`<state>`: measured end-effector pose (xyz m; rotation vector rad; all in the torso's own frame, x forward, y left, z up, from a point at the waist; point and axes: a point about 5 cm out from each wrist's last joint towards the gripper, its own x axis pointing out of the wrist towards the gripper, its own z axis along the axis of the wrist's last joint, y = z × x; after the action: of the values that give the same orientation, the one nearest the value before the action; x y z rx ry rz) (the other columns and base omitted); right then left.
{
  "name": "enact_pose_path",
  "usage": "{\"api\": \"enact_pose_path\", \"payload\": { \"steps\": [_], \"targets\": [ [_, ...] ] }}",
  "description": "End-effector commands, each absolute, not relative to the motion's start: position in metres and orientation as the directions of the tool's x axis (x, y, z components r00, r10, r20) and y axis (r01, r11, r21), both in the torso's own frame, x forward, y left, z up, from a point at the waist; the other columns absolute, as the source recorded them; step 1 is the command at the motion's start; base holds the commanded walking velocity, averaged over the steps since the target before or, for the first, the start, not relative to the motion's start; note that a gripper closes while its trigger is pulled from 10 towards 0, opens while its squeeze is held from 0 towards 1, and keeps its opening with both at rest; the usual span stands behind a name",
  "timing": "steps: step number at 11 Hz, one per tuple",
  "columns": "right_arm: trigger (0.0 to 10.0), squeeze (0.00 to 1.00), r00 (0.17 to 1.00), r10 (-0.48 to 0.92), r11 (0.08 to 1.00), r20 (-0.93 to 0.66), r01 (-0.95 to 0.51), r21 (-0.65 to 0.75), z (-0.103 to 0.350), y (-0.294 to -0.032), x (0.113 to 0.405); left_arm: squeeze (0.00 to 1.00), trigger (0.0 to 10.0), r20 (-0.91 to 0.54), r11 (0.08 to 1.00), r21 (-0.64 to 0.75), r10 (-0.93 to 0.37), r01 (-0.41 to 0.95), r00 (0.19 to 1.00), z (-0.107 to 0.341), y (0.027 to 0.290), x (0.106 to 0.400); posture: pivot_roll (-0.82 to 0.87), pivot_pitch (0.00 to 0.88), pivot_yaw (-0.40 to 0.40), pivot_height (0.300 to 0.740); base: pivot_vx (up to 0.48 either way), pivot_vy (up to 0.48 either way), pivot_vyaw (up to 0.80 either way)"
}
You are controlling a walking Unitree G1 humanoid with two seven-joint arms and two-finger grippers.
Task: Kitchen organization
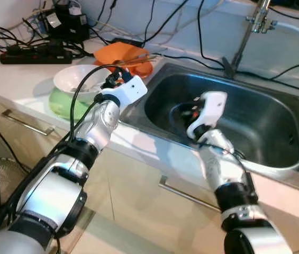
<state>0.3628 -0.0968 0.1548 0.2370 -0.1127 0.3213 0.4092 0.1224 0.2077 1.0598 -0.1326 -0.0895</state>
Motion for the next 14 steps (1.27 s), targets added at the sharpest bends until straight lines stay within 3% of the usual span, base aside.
{"api": "enact_pose_path", "payload": {
  "steps": [1,9,10,11,14],
  "targets": [
    [10.0,0.00,0.942,0.303,0.918,0.145,-0.330,0.219,0.154,-0.098,0.359,0.00,10.0,0.103,0.464,0.885,-0.138,-0.028,0.985,0.219,0.118,0.412,0.14,0.071,-0.052,0.740,0.000,0.000,0.00],
    [10.0,0.00,0.935,0.342,0.899,0.091,-0.354,0.259,0.141,-0.088,0.337,0.00,10.0,0.121,0.424,0.901,-0.031,-0.097,0.992,0.226,0.139,0.418,0.14,0.112,-0.059,0.740,0.000,0.000,0.00],
    [10.0,0.00,0.935,0.345,0.898,0.087,-0.355,0.259,0.141,-0.088,0.337,0.00,2.6,0.125,0.422,0.900,-0.018,-0.106,0.992,0.228,0.141,0.418,0.15,0.110,-0.061,0.740,0.000,0.000,0.00],
    [10.0,0.00,0.934,0.347,0.897,0.086,-0.357,0.260,0.141,-0.088,0.337,0.00,0.0,0.128,0.422,0.900,-0.016,-0.110,0.992,0.228,0.142,0.418,0.15,0.109,-0.061,0.740,0.000,0.000,0.00],
    [10.0,0.00,0.935,0.346,0.897,0.084,-0.355,0.263,0.141,-0.087,0.337,0.00,0.0,0.139,0.419,0.900,-0.018,-0.119,0.990,0.228,0.142,0.418,0.15,0.104,-0.059,0.740,0.000,0.000,0.00]
  ]
}}
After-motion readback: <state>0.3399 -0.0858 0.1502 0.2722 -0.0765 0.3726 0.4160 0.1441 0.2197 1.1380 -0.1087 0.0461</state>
